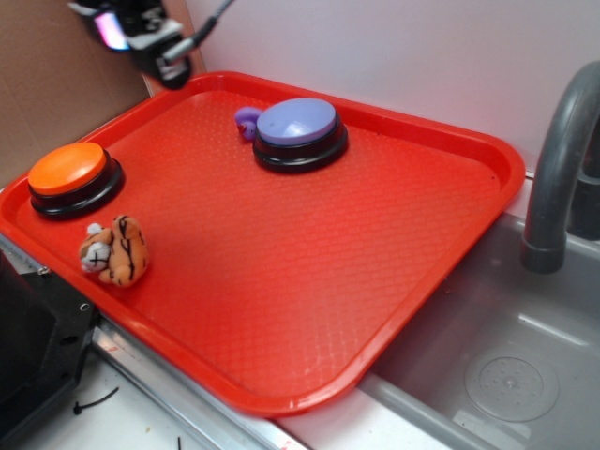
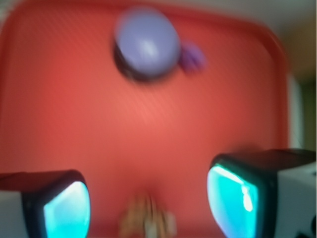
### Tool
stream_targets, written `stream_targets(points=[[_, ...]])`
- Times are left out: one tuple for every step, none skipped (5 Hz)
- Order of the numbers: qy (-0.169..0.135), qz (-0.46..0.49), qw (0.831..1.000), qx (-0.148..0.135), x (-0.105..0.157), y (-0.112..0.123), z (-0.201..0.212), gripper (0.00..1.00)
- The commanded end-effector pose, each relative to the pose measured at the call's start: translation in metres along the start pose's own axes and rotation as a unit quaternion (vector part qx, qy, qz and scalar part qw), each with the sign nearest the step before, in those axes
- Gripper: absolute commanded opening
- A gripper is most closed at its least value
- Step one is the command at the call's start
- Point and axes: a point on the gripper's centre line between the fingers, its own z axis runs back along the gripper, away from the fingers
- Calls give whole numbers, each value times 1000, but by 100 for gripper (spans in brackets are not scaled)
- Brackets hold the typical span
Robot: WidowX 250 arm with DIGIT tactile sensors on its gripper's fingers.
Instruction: Push the purple button.
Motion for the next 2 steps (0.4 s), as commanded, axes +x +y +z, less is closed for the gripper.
stream_targets(points=[[-35,-1,999,-8,68,15,-43,100],[-46,-6,999,-18,85,13,-63,100]])
